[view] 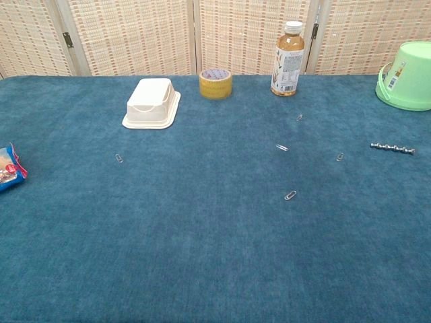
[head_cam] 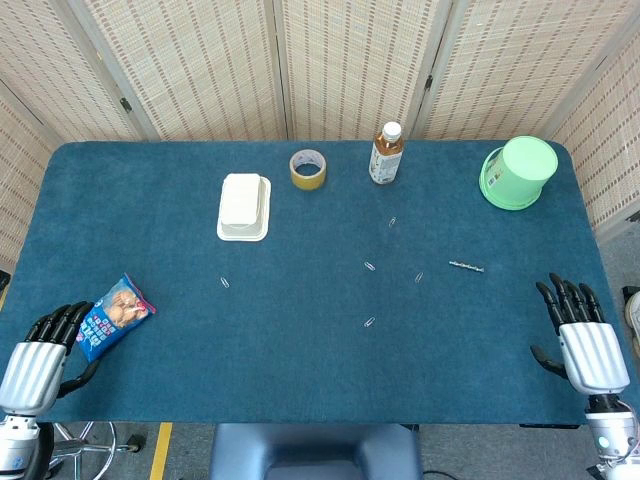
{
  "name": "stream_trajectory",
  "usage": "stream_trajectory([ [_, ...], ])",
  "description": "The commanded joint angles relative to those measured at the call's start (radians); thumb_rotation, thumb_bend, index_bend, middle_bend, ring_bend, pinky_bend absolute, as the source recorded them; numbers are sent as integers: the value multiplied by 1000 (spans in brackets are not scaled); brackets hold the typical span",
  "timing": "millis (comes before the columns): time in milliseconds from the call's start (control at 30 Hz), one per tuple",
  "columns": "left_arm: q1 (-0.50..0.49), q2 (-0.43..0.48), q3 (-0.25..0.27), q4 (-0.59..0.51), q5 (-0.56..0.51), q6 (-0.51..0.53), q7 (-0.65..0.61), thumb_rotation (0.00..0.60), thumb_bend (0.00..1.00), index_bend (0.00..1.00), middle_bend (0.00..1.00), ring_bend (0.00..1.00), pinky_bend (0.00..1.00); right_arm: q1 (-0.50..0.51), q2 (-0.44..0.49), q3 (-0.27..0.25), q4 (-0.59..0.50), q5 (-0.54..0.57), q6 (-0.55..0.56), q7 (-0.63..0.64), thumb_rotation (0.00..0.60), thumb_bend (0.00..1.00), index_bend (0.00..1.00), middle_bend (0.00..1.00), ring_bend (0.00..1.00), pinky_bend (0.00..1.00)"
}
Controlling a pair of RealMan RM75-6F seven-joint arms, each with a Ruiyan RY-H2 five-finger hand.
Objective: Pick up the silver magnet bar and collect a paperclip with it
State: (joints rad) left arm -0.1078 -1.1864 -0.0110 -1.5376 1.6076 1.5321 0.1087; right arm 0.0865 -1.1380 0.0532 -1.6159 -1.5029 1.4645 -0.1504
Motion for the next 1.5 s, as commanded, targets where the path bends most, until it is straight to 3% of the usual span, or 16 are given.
stream_trajectory([
  [33, 0, 1, 0, -2, -3, -2, 2, 600, 316, 123, 163, 158, 238, 1, -1, 0, 2, 3, -3, 0, 600, 249, 11, 0, 0, 0],
  [367, 2, 10, 2, -19, 8, 7, -11, 600, 316, 127, 165, 159, 239, 32, 44, 28, -55, 65, -70, -12, 600, 249, 45, 0, 0, 0],
  [533, -4, 2, -2, -1, 16, 11, -33, 600, 317, 104, 177, 171, 228, 153, 93, 138, -57, 262, -267, 8, 600, 249, 123, 0, 0, 0],
  [633, -6, 5, -2, 0, 18, 10, -50, 600, 316, 104, 179, 171, 225, 223, 88, 177, -14, 352, -371, -5, 600, 249, 209, 0, 0, 0],
  [833, -8, 11, -16, 26, 9, 23, -119, 600, 314, 79, 187, 190, 240, 355, -15, 213, 138, 450, -482, -84, 600, 249, 317, 0, 0, 0],
  [1067, -9, 24, -23, 29, -5, 22, -178, 600, 302, 79, 188, 186, 239, 465, -139, 212, 290, 513, -565, -160, 600, 249, 368, 0, 0, 0],
  [1333, -17, 30, -28, 46, -15, 11, -238, 600, 258, 76, 192, 185, 239, 529, -346, 190, 553, 454, -604, -57, 600, 284, 480, 26, 28, 0],
  [1500, -19, 31, -24, 53, 4, 20, -267, 600, 253, 29, 198, 186, 240, 559, -412, 188, 641, 432, -624, -24, 600, 305, 487, 29, 33, 0],
])
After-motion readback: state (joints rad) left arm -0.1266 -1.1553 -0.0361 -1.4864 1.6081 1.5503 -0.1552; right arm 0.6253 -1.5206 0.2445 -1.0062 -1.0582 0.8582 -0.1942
